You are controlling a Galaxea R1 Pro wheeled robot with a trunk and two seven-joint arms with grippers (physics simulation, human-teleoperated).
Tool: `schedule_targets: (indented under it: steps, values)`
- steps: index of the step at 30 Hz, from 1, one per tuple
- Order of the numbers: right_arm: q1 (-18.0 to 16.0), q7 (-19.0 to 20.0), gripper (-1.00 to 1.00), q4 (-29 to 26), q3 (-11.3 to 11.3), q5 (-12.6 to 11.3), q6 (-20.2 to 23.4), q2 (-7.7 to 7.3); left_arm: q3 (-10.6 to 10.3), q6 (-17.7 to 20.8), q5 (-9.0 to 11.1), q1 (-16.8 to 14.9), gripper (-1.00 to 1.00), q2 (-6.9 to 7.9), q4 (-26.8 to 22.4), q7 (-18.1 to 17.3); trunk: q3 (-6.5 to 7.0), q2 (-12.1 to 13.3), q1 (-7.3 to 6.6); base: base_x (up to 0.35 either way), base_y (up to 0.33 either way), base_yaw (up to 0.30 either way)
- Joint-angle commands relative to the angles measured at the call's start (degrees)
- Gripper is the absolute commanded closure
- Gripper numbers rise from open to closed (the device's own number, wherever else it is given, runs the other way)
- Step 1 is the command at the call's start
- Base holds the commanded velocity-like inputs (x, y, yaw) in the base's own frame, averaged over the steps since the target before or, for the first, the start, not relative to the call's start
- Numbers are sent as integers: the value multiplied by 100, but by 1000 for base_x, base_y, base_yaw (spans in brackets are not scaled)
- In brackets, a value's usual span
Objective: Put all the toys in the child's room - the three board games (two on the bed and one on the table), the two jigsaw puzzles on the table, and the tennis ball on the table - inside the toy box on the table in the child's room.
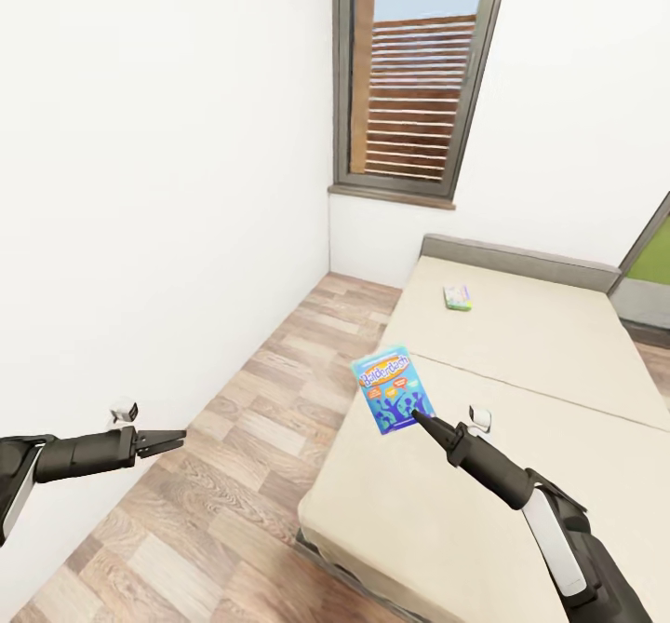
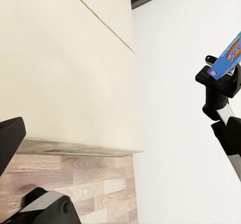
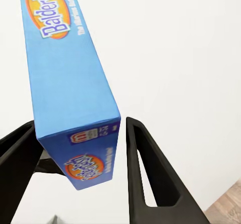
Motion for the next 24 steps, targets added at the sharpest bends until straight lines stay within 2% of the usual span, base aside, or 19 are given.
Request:
schedule_targets:
  steps: [1,13,24]
  values:
    - [-5,6,100,-1,-2,-32,53,-1,-2,61,-6,-5,-100,1,0,-23,-2,-11,3,0,0,162]
    - [-5,-34,100,-1,6,23,58,8,-164,65,-6,-8,-100,1,-6,-23,99,-11,3,0,0,162]
    - [-5,-78,100,-1,8,35,61,23,-186,63,-9,-11,-100,1,-8,-23,193,-11,3,0,0,162]
